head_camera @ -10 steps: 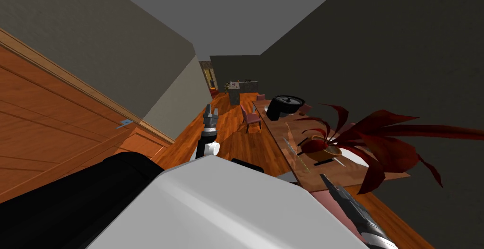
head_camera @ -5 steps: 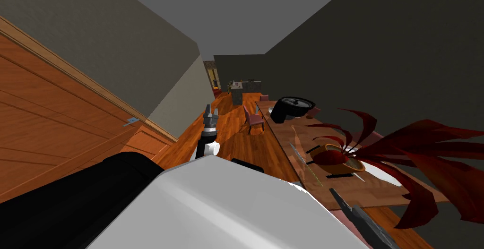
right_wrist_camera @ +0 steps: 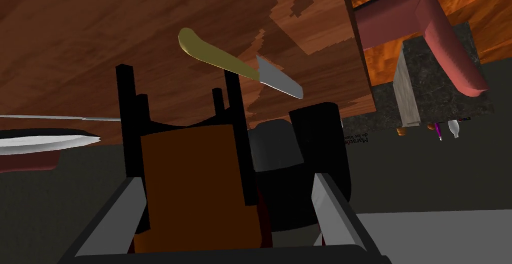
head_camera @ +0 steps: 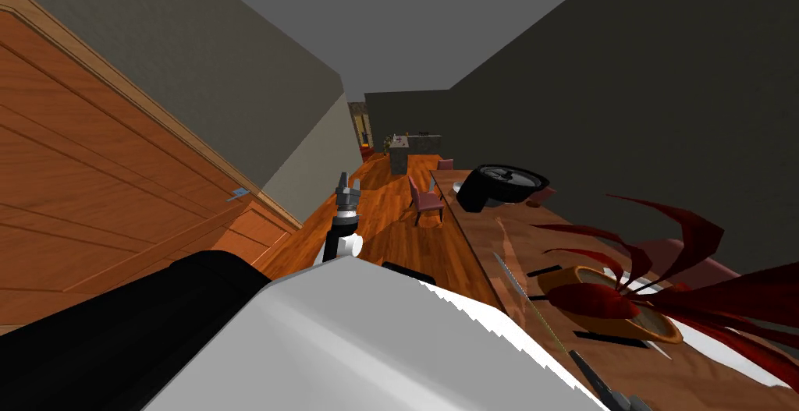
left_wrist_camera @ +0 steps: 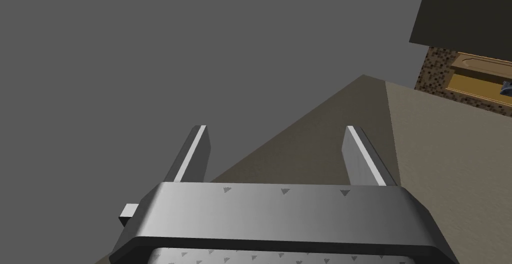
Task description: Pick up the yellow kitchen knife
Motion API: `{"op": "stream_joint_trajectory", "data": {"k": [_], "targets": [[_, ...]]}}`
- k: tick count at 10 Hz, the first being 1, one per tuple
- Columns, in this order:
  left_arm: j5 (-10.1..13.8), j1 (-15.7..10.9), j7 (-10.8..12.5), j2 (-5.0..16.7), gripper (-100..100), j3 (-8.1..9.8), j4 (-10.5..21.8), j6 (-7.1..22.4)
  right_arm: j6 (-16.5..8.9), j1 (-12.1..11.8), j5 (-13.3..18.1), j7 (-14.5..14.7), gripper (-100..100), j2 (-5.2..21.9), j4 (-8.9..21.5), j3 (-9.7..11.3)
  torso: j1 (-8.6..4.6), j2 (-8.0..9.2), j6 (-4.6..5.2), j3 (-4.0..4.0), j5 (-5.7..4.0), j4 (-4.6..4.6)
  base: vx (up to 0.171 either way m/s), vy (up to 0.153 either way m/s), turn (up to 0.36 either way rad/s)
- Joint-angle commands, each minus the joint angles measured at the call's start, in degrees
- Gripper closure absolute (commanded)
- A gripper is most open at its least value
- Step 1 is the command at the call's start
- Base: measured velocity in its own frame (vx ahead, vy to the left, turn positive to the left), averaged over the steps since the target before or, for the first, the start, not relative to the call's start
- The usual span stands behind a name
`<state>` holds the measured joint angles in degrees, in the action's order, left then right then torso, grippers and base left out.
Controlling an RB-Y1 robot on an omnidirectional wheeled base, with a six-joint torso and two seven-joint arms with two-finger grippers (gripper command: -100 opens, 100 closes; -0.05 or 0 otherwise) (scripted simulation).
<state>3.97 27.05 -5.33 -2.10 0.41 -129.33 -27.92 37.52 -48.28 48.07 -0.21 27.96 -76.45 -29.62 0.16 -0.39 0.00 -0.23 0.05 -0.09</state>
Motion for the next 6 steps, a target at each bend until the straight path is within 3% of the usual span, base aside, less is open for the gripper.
{"op": "stream_joint_trajectory", "data": {"k": [1,3,5,6], "targets": [[0.0,0.0,0.0,0.0,0,0.0,0.0,0.0,0.5,-0.9,2.5,0.7,-100,0.8,2.9,-0.9,0.0,0.0,0.0,0.0,0.0,0.0,0.119,0.036,0.181],[0.0,0.0,0.0,0.0,0,0.0,0.0,0.0,0.5,-0.9,2.5,0.7,-100,0.8,4.6,-0.9,0.0,0.08,0.0,0.04,0.01,0.02,0.071,0.022,0.042],[0.0,0.0,0.0,0.0,0,-0.01,0.0,0.0,0.8,-1.4,6.3,1.9,-100,2.4,9.4,-1.4,-0.02,0.24,-0.03,0.15,0.0,0.06,0.093,0.018,0.271],[0.0,0.0,0.0,0.0,0,0.0,0.0,0.0,0.8,-1.4,6.6,1.9,-100,2.4,10.4,-1.4,-0.08,0.06,-0.04,0.04,0.0,0.02,0.132,0.0,0.115]]}}
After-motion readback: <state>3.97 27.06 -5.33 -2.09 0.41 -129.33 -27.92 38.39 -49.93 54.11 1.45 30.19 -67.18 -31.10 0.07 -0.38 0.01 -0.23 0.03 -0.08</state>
